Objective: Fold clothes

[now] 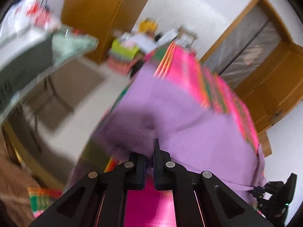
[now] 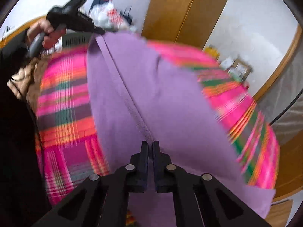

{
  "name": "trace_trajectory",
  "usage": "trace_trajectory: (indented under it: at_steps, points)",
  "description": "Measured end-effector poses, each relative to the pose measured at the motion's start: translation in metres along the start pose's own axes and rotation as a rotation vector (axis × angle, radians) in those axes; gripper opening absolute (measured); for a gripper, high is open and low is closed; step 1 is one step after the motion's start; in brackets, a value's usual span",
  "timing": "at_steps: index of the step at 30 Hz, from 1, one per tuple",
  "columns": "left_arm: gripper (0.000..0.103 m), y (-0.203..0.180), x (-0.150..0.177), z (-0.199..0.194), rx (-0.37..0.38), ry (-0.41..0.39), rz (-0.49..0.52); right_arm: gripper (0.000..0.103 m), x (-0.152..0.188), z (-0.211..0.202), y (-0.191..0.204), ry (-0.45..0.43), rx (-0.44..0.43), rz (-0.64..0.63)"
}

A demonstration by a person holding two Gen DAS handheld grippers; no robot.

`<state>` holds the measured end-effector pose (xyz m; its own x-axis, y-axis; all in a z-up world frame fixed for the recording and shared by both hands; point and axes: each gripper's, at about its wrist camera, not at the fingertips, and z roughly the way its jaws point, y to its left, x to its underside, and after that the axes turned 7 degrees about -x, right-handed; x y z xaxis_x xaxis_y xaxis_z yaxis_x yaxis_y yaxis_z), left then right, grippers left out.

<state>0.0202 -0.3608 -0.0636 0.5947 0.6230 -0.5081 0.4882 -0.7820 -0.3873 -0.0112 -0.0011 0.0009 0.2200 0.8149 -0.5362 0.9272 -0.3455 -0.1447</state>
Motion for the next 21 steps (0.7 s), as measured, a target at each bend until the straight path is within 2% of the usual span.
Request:
trace_trajectory:
  at_steps: [4,12,16,21]
  points:
    - [0.005,-0.002,-0.002,-0.007,0.003,-0.026,0.012,0.005,0.007,0.011,0.000,0.019,-0.018,0.042]
    - [0.005,-0.010,-0.008,-0.014,-0.017,-0.057,0.028,0.005,0.006,-0.002,0.001,-0.022,-0.013,0.066]
    - [0.005,-0.021,-0.006,-0.020,-0.091,-0.086,0.089,0.005,0.004,-0.008,0.009,-0.032,-0.015,0.069]
    - [0.006,-0.035,0.004,-0.004,-0.240,-0.070,0.222,0.006,0.009,0.010,0.008,0.009,-0.030,0.079]
